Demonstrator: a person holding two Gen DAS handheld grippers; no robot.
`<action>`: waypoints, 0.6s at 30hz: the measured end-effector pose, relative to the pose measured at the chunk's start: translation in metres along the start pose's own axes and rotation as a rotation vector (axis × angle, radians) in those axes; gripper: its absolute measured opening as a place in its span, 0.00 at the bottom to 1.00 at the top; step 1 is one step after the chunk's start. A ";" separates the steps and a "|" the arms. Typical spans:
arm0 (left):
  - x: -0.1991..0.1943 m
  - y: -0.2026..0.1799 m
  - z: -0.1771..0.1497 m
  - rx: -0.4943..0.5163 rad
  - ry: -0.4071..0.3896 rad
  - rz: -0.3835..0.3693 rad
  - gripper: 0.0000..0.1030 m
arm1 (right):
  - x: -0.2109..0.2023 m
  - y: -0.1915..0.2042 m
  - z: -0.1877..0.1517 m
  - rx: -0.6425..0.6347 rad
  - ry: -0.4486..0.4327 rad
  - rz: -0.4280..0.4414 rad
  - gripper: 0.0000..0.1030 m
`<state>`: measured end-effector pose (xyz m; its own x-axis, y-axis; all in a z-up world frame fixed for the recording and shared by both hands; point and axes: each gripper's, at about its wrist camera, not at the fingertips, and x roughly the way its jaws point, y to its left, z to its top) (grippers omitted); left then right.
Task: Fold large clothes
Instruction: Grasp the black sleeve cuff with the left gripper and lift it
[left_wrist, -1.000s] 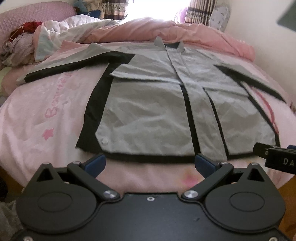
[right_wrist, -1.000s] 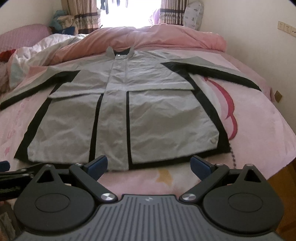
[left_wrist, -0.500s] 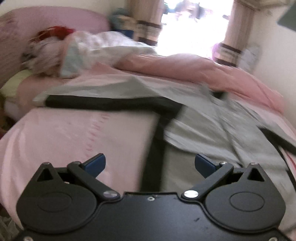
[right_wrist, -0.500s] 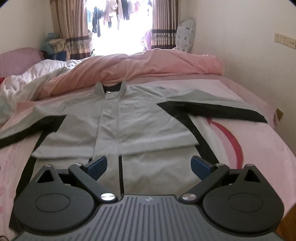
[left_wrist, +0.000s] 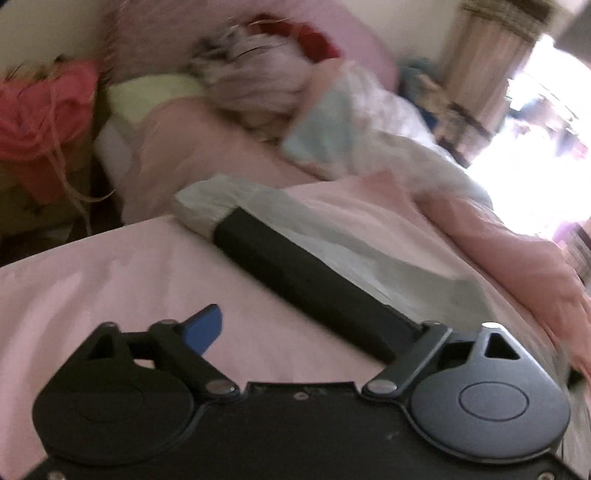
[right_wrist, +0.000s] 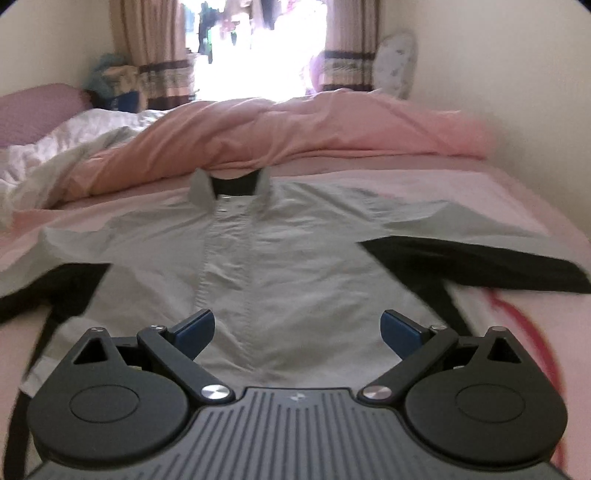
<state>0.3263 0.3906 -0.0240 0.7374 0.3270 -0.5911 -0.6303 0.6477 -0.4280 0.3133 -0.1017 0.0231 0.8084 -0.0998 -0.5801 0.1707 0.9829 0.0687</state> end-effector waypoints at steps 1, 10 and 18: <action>0.012 0.007 0.007 -0.041 0.016 0.014 0.82 | 0.005 0.002 0.002 0.006 0.001 0.018 1.00; 0.067 0.050 0.033 -0.306 0.026 0.010 0.67 | 0.051 0.010 0.009 0.021 0.046 0.053 1.00; 0.097 0.058 0.045 -0.382 -0.016 -0.043 0.52 | 0.073 0.016 0.004 0.020 0.092 0.037 1.00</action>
<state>0.3726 0.4909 -0.0751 0.7672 0.3179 -0.5571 -0.6413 0.3592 -0.6781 0.3777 -0.0944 -0.0150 0.7593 -0.0485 -0.6489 0.1537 0.9824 0.1064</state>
